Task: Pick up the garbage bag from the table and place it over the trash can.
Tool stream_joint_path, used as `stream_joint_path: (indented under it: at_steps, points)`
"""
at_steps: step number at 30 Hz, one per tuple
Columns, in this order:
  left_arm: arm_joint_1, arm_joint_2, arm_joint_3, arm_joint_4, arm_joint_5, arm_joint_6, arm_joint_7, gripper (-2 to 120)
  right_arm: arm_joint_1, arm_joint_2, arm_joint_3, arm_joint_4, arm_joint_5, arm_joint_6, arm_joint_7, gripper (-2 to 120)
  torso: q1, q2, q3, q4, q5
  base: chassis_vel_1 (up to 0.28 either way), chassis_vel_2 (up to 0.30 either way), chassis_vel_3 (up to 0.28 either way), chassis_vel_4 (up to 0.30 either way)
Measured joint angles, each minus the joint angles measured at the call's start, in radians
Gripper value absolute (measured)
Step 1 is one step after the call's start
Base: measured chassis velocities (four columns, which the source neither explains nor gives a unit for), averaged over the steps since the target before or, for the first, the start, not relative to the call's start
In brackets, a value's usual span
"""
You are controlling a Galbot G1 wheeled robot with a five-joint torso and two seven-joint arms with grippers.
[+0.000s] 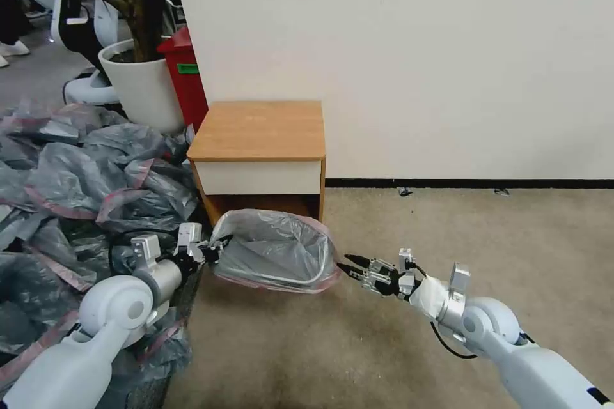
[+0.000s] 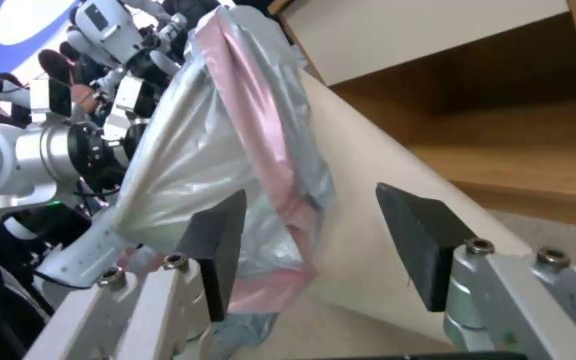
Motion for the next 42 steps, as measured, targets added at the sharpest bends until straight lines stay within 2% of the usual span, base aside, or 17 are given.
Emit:
stream_joint_path:
  at_steps: [7,13,18,24,25,42]
  points:
    - [0.009,-0.001,0.000,-0.007,0.000,-0.001,-0.003,3,0.033,0.002,-0.031,-0.011,0.000,0.001,0.000,52,0.000,0.000,0.000,0.0001,-0.0002,0.000,0.000,0.000,0.000]
    - [0.013,-0.002,0.002,-0.011,0.001,-0.002,-0.003,3,0.047,0.001,-0.040,-0.021,0.000,0.001,0.002,41,0.000,0.000,0.000,0.0001,-0.0001,0.000,0.000,0.000,0.000]
    - [0.016,-0.006,0.009,-0.012,0.004,-0.002,-0.004,3,0.050,0.003,-0.042,-0.026,0.001,0.003,0.003,19,0.000,0.000,0.000,0.0000,-0.0001,0.000,0.000,0.000,0.000]
    - [0.017,-0.008,0.016,-0.012,0.007,-0.002,-0.005,3,0.050,0.006,-0.043,-0.028,0.003,0.008,0.004,6,0.000,0.000,0.000,0.0000,-0.0001,0.000,0.000,0.000,0.000]
    - [0.019,-0.008,0.019,-0.012,0.011,-0.002,-0.005,3,0.053,0.009,-0.046,-0.028,0.005,0.013,0.012,0,0.000,0.000,0.000,0.0000,0.0000,0.000,0.000,0.000,0.000]
    - [0.045,-0.018,0.029,-0.012,0.038,-0.001,-0.003,3,0.067,0.029,-0.067,-0.067,-0.016,0.033,0.094,0,0.000,0.000,0.000,0.0001,0.0000,0.000,0.000,0.000,0.000]
